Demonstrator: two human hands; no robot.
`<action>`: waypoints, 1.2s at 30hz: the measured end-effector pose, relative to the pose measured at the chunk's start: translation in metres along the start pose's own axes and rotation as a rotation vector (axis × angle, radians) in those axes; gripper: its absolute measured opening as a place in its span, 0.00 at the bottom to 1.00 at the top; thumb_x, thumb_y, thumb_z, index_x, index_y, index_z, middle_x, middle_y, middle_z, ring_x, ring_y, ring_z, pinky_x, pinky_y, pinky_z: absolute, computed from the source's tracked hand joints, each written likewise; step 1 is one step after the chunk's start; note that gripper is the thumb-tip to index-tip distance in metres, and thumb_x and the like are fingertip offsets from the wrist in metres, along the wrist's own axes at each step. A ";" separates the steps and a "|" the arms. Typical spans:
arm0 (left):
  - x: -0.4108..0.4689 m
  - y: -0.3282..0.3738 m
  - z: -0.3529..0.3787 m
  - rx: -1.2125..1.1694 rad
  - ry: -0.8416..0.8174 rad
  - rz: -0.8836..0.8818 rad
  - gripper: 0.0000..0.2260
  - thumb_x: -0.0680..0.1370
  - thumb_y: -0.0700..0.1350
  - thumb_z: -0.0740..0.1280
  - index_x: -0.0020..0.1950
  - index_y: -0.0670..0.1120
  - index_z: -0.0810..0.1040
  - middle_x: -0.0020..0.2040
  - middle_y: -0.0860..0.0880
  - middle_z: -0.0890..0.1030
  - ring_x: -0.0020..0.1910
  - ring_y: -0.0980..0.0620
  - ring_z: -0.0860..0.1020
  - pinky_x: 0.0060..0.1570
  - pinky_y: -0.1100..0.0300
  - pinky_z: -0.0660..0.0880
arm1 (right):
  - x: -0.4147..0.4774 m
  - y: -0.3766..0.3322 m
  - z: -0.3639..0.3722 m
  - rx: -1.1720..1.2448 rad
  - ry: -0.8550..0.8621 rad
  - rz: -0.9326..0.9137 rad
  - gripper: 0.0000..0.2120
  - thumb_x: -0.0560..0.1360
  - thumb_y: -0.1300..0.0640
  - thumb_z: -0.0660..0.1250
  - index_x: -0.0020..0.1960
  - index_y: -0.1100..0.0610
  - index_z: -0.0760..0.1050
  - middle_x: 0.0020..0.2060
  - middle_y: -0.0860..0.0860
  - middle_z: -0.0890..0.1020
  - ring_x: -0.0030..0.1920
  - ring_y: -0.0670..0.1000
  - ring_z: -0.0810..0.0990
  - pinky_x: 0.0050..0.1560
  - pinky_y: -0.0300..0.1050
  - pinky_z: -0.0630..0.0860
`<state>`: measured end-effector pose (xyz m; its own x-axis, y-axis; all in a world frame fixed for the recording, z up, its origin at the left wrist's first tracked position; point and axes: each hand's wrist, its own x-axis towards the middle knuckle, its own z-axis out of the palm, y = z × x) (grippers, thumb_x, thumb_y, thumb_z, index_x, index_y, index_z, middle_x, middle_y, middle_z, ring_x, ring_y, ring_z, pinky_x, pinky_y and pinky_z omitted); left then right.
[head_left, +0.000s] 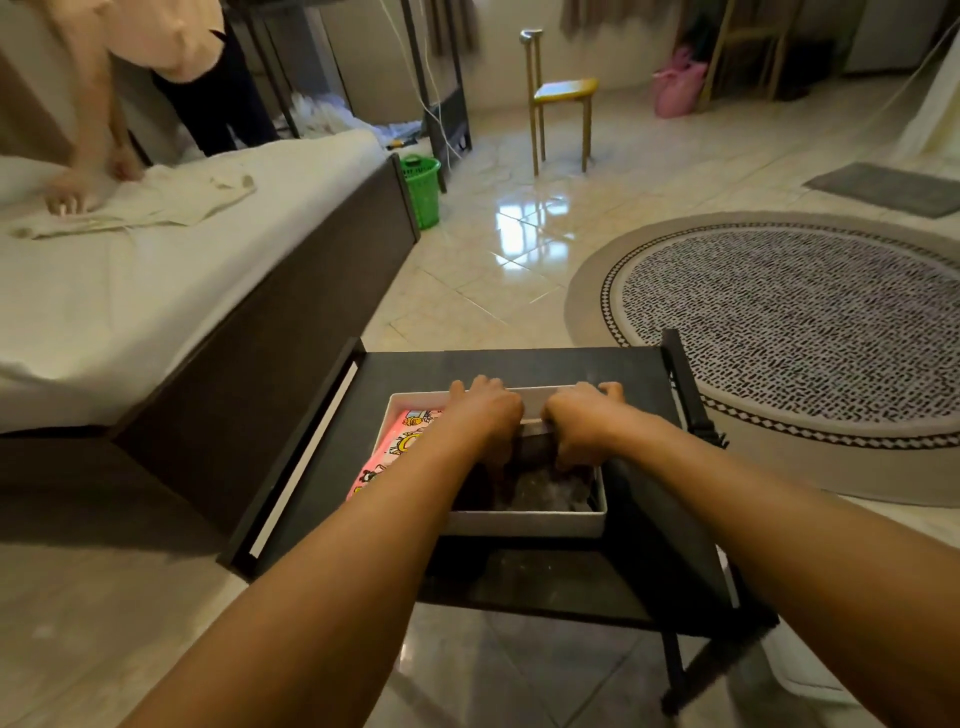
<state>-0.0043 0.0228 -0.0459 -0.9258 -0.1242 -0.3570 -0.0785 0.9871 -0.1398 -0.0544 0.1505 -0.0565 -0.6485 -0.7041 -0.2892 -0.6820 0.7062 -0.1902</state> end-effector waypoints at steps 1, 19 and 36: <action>-0.007 -0.002 0.000 -0.058 0.023 -0.007 0.21 0.69 0.49 0.78 0.60 0.49 0.78 0.56 0.46 0.74 0.58 0.46 0.70 0.64 0.45 0.63 | -0.007 0.000 -0.001 0.029 0.028 -0.010 0.07 0.73 0.55 0.71 0.50 0.51 0.76 0.45 0.50 0.77 0.54 0.54 0.74 0.59 0.53 0.62; -0.129 0.023 -0.081 -1.058 0.400 0.216 0.07 0.74 0.40 0.73 0.50 0.45 0.79 0.46 0.44 0.81 0.48 0.47 0.80 0.42 0.59 0.77 | -0.176 0.032 -0.084 1.101 0.557 -0.114 0.21 0.70 0.69 0.75 0.60 0.61 0.74 0.54 0.61 0.79 0.54 0.60 0.80 0.46 0.52 0.83; -0.093 0.287 0.001 -1.162 0.378 0.182 0.12 0.75 0.36 0.71 0.55 0.46 0.76 0.50 0.46 0.79 0.49 0.49 0.78 0.48 0.51 0.80 | -0.303 0.212 0.032 1.165 0.586 0.309 0.17 0.73 0.68 0.72 0.60 0.60 0.74 0.50 0.58 0.82 0.48 0.53 0.82 0.35 0.44 0.82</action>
<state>0.0600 0.3173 -0.0539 -0.9912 -0.1290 0.0310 -0.0403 0.5150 0.8563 0.0079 0.5160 -0.0398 -0.9709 -0.2262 -0.0784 0.0109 0.2855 -0.9583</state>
